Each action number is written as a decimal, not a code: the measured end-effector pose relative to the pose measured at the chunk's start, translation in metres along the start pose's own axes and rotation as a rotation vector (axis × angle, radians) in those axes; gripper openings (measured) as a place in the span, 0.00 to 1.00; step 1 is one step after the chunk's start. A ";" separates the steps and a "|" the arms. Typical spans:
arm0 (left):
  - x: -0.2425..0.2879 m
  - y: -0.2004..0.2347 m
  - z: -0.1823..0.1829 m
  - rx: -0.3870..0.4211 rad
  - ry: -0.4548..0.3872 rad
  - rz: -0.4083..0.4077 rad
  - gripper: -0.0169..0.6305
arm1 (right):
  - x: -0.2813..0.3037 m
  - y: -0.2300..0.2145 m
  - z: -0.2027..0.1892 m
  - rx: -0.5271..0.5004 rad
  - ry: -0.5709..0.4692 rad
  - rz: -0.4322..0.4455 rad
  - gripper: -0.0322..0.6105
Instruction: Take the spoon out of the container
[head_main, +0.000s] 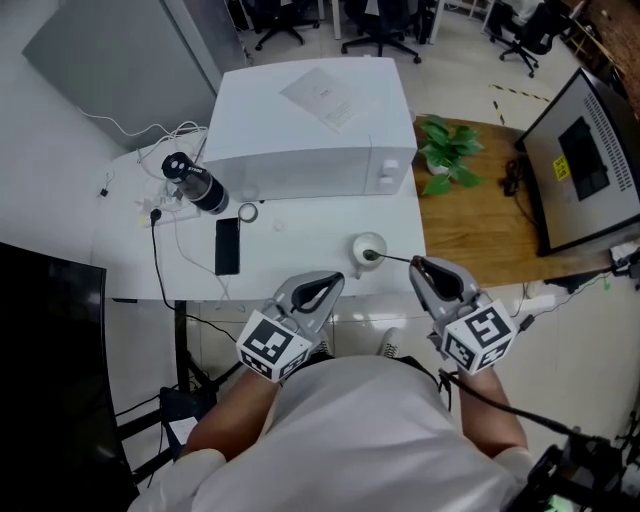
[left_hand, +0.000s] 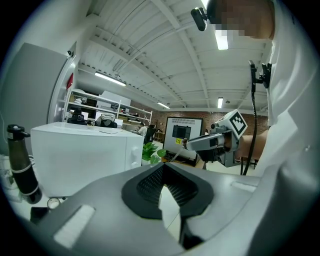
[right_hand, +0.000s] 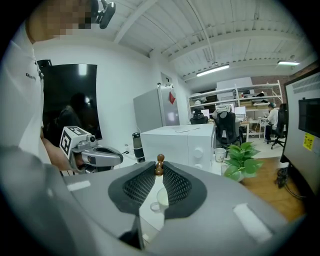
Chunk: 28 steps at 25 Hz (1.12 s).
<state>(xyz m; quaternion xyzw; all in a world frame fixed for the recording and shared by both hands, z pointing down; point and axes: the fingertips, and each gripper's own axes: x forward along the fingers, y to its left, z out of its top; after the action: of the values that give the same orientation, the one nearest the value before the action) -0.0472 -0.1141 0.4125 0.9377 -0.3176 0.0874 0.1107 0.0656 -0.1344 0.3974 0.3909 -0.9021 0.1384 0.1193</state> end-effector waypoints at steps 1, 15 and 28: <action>-0.002 0.002 0.000 0.001 0.001 -0.006 0.03 | 0.000 0.001 -0.001 0.004 -0.001 -0.011 0.14; -0.040 0.009 -0.022 0.020 0.033 -0.127 0.03 | -0.007 0.046 -0.020 0.075 -0.025 -0.139 0.14; -0.059 -0.052 -0.025 0.002 -0.020 0.002 0.03 | -0.067 0.061 -0.025 -0.013 -0.021 -0.032 0.14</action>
<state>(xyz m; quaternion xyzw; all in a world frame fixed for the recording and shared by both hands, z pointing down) -0.0634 -0.0331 0.4146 0.9383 -0.3194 0.0783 0.1066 0.0679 -0.0409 0.3893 0.4057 -0.8979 0.1265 0.1146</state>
